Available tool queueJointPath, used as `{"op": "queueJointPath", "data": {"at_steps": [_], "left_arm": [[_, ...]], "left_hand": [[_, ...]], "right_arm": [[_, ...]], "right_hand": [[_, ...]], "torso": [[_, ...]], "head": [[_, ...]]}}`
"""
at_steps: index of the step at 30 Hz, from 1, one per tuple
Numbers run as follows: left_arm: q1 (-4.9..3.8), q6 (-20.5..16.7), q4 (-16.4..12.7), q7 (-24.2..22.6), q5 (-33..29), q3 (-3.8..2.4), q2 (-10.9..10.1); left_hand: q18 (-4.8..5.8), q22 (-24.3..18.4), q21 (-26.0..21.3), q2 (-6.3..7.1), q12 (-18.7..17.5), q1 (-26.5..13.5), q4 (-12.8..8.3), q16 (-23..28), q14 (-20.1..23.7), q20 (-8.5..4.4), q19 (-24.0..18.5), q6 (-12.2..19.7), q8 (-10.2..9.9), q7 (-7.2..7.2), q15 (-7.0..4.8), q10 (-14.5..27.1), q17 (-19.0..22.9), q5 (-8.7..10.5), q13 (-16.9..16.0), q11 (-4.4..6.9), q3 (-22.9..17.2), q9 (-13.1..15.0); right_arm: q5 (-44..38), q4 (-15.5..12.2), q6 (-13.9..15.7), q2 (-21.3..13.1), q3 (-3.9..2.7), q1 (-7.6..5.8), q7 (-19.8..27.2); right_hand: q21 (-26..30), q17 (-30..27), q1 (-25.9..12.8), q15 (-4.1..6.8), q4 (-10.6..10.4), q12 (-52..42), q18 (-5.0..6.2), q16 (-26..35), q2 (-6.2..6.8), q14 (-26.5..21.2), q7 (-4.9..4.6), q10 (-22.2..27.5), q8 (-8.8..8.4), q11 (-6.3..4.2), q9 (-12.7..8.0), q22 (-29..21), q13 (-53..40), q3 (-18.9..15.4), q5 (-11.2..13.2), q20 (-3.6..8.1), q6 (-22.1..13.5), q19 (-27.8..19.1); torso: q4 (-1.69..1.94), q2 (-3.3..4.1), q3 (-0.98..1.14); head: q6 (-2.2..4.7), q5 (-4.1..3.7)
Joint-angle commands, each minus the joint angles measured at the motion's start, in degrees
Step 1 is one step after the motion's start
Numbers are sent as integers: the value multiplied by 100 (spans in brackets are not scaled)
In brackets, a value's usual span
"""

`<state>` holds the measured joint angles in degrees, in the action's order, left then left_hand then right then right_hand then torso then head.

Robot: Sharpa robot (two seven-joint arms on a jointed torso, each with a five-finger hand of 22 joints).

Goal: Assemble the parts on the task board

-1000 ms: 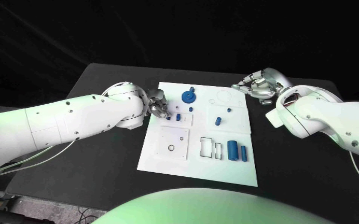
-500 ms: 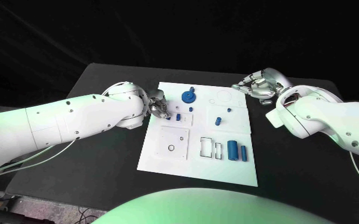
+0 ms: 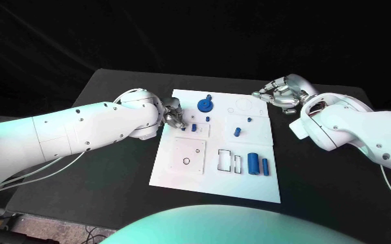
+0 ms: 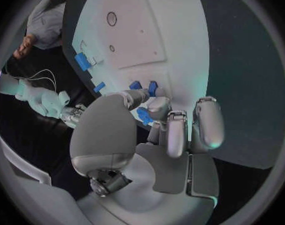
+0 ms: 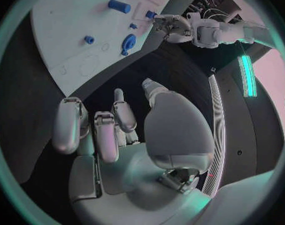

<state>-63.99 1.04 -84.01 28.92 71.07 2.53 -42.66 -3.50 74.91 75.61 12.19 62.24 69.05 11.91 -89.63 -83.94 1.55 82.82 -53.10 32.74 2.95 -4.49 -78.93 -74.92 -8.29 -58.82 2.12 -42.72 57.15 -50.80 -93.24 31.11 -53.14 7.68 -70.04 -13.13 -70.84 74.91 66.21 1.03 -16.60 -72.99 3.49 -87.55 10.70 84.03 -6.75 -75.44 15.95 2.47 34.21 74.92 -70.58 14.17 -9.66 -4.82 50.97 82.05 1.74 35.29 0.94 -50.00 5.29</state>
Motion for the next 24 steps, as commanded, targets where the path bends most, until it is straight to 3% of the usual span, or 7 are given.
{"op": "queueJointPath", "data": {"at_steps": [1,10,18,24], "left_arm": [[23,261,29,97,-80,19,33],[26,358,64,145,-133,24,50],[26,330,98,195,-207,25,39],[26,275,123,274,-228,26,37]], "left_hand": [[37,1095,-4,-23,2,-58,-655,-37,-606,2,38,-119,33,-114,-46,-35,-1508,-3,8,-1,-679,-20],[38,1095,-5,11,-10,-164,-627,-37,-606,3,36,-125,45,-125,-46,-36,-1508,29,19,3,-682,-14],[40,1099,6,261,-29,-773,-387,-37,-606,-24,44,-182,19,-200,-84,-15,-1508,155,31,54,-486,-75],[39,1096,-7,334,-127,-1009,-264,-37,-606,-32,42,-220,1,-201,-89,37,-1508,129,132,57,-317,-113]], "right_arm": [[-81,-5,-60,3,0,5,48],[-81,-2,-55,1,0,8,52],[-80,2,-37,1,0,10,63],[-80,0,-15,-2,0,11,63]], "right_hand": [[19,1006,35,49,-4,5,51,35,-30,463,3,17,39,-15,9,911,-9,-28,-35,10,-23,-38],[34,995,32,50,-4,13,53,42,-40,460,5,26,48,-17,25,910,4,-39,-43,11,-23,-41],[51,991,29,50,-4,29,56,45,-38,459,4,40,47,-16,28,906,22,-44,-42,11,-28,-48],[55,997,26,50,-5,24,57,42,-37,460,3,36,46,-16,28,905,17,-47,-42,11,-31,-49]], "torso": [[-1,-5,0],[3,-9,-1],[4,-10,-3],[-2,-8,-4]], "head": [[0,-7],[0,-17],[0,-19],[0,-20]]}}
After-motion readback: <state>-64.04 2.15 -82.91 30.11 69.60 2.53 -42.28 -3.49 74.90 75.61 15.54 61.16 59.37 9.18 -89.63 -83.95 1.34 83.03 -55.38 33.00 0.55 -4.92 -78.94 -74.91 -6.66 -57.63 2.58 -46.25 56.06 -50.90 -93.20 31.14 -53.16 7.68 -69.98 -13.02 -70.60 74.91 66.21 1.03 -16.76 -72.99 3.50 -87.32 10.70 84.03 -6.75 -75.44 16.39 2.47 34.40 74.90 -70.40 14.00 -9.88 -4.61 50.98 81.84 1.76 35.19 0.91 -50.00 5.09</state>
